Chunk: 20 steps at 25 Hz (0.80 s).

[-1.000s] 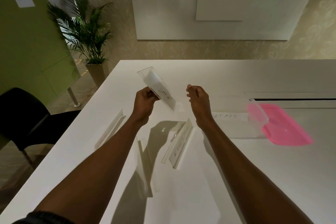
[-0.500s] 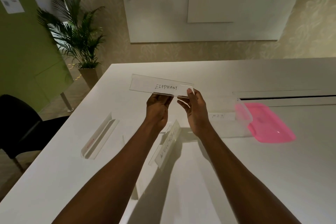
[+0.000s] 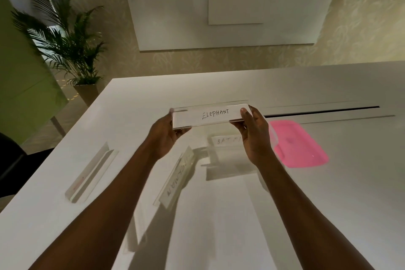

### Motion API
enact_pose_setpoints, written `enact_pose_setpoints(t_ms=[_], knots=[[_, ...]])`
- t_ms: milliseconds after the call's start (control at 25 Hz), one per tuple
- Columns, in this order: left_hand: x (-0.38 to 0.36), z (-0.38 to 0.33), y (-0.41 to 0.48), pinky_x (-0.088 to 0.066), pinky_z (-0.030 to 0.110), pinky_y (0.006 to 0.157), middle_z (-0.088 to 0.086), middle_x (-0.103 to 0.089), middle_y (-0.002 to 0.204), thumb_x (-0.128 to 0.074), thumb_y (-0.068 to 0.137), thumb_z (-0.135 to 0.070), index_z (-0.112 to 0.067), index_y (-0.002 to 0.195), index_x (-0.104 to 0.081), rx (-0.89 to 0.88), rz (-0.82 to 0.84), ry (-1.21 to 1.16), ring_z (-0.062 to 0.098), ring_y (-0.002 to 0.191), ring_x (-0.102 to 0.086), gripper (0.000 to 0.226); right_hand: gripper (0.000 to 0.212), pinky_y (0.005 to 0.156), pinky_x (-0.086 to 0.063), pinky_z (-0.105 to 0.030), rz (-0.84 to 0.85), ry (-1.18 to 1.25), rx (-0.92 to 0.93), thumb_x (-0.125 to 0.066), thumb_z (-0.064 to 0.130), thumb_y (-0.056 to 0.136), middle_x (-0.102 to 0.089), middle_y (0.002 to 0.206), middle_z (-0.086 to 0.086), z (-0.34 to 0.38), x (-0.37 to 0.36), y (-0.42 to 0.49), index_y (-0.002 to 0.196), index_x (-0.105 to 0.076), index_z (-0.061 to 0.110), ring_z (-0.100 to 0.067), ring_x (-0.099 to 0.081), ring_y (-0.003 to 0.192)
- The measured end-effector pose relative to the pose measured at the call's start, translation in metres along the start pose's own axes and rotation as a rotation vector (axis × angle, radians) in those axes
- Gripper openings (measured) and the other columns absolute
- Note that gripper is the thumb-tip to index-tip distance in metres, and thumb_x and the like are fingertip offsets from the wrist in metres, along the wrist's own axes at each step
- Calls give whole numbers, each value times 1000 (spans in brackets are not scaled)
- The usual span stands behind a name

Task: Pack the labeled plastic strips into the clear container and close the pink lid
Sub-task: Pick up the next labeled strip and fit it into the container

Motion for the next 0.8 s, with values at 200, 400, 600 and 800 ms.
enact_pose_setpoints(t_ms=[200,400,600,800], knots=[[-50,-13,7,-50,37,94,-2,-72,125,-50,95,-67,-23,126,-71,6,367,727,22,115,-66,57,40,94,-59,-40,12,-163,53,-78,45,89,-75,109,-19,16,31,7,116,-73,16,-28,-73,104],[-88,-7,19,-52,15,68,-13,-77,112,-85,78,-45,-33,117,-73,-79,464,1054,2,89,-72,43,36,101,-58,-49,18,-262,35,-74,34,92,-76,113,-19,20,61,26,119,-70,12,-37,-72,111],[-102,-16,46,-49,10,64,-26,-73,96,-88,69,-49,-32,118,-74,-226,362,1323,-6,87,-66,54,48,100,-48,-16,211,-866,139,-85,29,86,-69,126,8,33,73,48,128,-64,19,-2,-64,115],[-133,-3,66,-48,18,72,-16,-68,99,-88,76,-37,-24,118,-73,-275,434,1561,10,89,-64,47,34,89,-54,-25,501,-1132,110,-85,27,86,-74,112,7,4,63,65,117,-74,15,0,-65,95]])
Point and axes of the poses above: each hand's wrist, its own y-axis towards the middle knuckle, its own x-axis out of the back of the hand, z = x × y, the point moved 10 cm from there along y, towards the middle knuckle
